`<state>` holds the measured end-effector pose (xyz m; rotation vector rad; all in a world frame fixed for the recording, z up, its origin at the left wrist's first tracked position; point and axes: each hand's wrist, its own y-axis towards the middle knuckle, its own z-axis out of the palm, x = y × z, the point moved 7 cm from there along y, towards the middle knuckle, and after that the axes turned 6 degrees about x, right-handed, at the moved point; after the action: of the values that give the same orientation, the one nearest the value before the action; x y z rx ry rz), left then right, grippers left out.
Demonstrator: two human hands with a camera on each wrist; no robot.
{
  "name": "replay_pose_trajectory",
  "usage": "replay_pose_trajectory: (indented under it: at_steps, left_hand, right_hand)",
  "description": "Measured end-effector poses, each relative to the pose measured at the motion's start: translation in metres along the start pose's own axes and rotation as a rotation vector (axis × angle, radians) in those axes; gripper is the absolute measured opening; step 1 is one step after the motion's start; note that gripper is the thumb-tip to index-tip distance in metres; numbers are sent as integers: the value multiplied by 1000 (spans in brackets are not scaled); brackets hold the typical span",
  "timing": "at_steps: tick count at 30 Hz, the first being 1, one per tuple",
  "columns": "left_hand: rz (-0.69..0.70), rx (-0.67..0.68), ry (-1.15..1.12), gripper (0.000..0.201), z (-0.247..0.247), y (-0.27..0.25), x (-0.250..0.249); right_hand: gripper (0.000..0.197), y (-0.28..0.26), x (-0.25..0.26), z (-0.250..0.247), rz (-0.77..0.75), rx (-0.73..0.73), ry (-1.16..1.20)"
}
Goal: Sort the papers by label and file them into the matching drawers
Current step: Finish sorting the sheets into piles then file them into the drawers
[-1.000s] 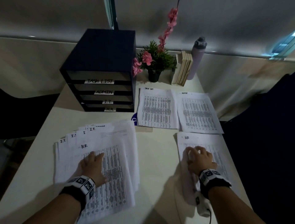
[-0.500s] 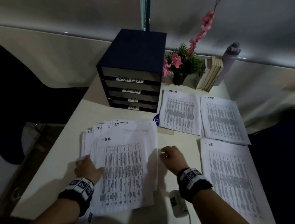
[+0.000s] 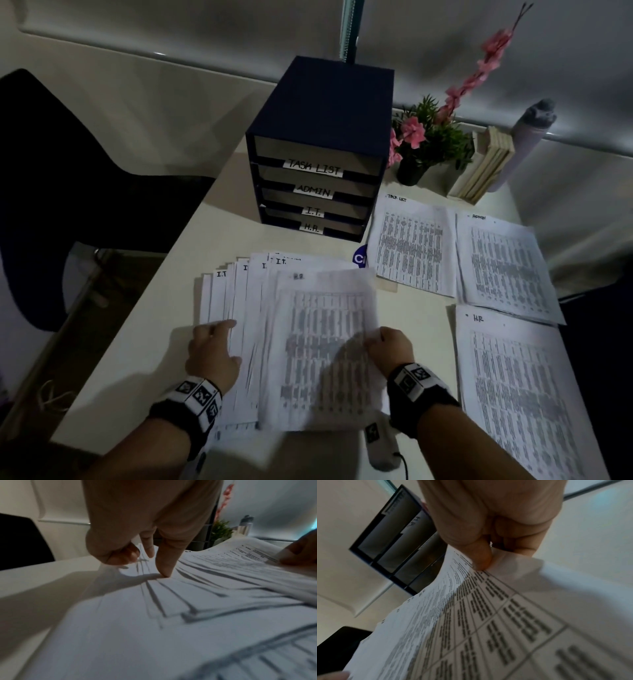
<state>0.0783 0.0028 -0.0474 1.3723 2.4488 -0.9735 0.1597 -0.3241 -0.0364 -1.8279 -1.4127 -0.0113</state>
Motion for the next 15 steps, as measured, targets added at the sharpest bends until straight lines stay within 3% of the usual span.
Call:
replay_pose_trajectory:
  at_steps: [4,6,8,10,15]
  left_hand:
    - [177,-37,-23,44,3,1,-29]
    - [173,5,-102,43,8,2,-40]
    - [137,74,-90,64,18,5,-47]
    - [106,123,39,87,27,8,-50]
    - [3,214,218,99,35,14,-54]
  right_hand:
    - [16,3,-25,-17,41,-67,110]
    - [32,2,-35,-23,51,-118,167]
    - [34,-1,-43,-31,73,-166,211]
    - [22,-4,-53,-41,91,-194,216]
    - [15,-12,-100,-97,214,-307,224]
